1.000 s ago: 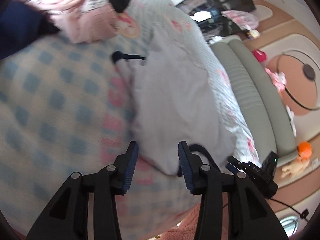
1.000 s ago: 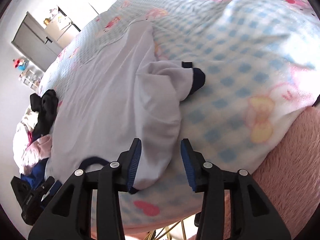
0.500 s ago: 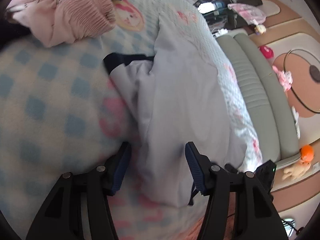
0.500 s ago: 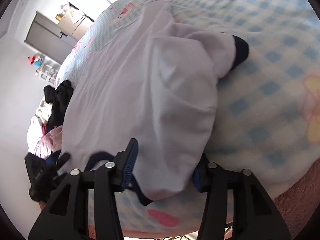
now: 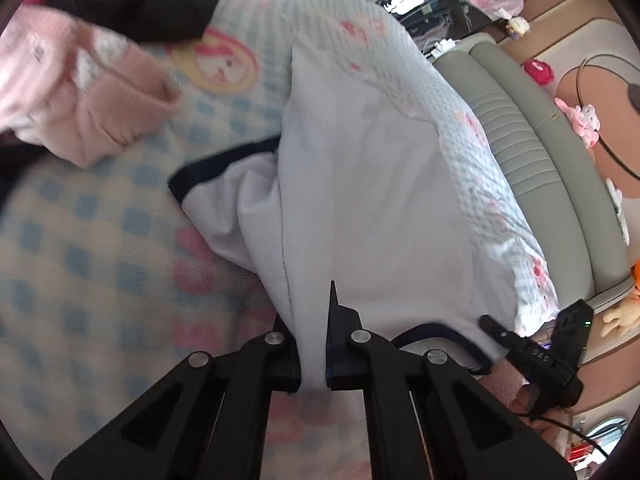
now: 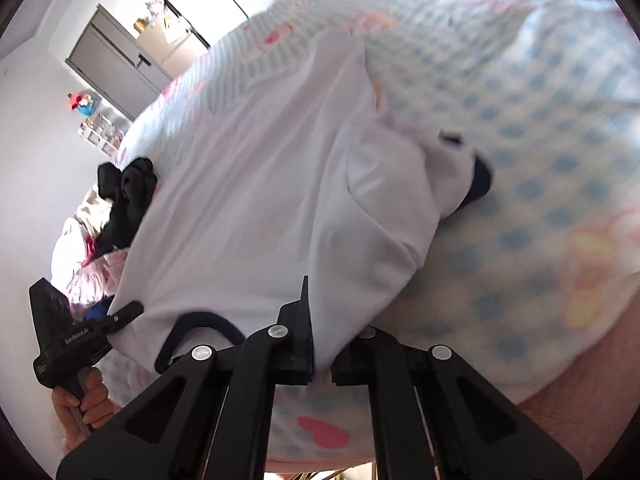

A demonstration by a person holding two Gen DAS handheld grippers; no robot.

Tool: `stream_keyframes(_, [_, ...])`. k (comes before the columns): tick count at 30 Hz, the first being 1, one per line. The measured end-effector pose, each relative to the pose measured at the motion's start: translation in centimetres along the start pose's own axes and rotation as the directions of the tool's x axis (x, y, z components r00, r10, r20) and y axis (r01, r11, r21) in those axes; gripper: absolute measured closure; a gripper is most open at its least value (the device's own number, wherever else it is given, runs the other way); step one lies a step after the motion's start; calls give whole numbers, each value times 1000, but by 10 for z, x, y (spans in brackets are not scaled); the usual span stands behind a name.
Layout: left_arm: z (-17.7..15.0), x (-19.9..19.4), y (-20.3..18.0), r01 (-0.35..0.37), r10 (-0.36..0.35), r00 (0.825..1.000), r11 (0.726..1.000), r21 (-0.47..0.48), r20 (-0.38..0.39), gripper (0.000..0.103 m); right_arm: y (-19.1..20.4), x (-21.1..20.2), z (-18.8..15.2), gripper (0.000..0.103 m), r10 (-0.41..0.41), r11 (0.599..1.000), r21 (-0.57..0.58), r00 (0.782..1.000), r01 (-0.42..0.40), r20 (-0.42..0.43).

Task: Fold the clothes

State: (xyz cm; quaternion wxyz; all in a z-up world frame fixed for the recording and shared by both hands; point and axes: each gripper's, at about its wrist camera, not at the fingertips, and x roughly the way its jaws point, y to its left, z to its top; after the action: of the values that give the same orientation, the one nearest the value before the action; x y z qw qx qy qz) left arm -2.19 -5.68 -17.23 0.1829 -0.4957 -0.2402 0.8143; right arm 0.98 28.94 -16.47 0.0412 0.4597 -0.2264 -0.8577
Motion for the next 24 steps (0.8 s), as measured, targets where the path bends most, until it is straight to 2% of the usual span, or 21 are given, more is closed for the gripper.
stream_keyframes(2, [-6,-9,-7,-8,8,1000,1000,20,0,100,5,-15,-2,100,-49,998,-26,998,50,40])
stream_keyframes(4, [-12,-11,-13,-7,8,1000,999,44,-18,100,10,-12,-4,100,-77,995,-58,997,78,7])
stream_keyframes(5, [-15,-5,-14,-8,12,999,997,74,-50,98,5,-2,-7,99,-102,994,-50,994,100,-35])
stream_keyframes(7, [-20,13,0,-42,51,988,997,68,-144,93,-5,16,-11,97,-94,996,-3,987,94,-133])
stream_keyframes(8, [-22,20,7,-61,68,981,997,45,-179,81,-10,15,-13,94,-72,996,34,988,77,-134])
stream_keyframes(10, [-20,9,22,1,-6,989,999,-38,-145,73,-15,2,-13,89,-38,997,63,996,43,-82])
stream_keyframes(11, [-17,0,28,23,-29,994,998,-64,-101,64,-15,-4,-11,81,-36,996,77,998,40,-42])
stream_keyframes(12, [-15,-10,34,46,-51,997,995,-88,-55,53,-14,-11,-8,78,-35,995,90,999,35,-2])
stream_keyframes(13, [-12,-18,40,65,-67,998,992,-111,-14,52,-14,-16,-6,78,-35,994,101,999,31,33])
stream_keyframes(16, [-1,-20,61,66,-59,997,984,-163,52,53,-5,-17,2,78,-31,995,94,998,25,59])
stream_keyframes(17, [4,-17,69,74,-62,995,980,-183,73,54,-3,-16,3,74,-29,996,83,998,25,54])
stream_keyframes(18, [8,-9,78,101,-86,993,970,-221,79,54,-6,-12,1,61,-23,998,63,999,21,23])
stream_keyframes(20, [15,7,93,148,-127,988,946,-287,91,54,-16,0,0,57,-4,999,33,999,6,-41])
stream_keyframes(22, [21,16,91,136,-114,989,950,-280,95,65,-16,9,2,57,-17,999,45,997,20,-76])
stream_keyframes(23, [24,19,89,134,-111,989,952,-275,96,80,-16,8,2,57,-13,998,54,997,17,-72])
stream_keyframes(24, [27,18,85,145,-123,988,952,-269,96,89,-14,5,2,57,-6,998,60,999,9,-54])
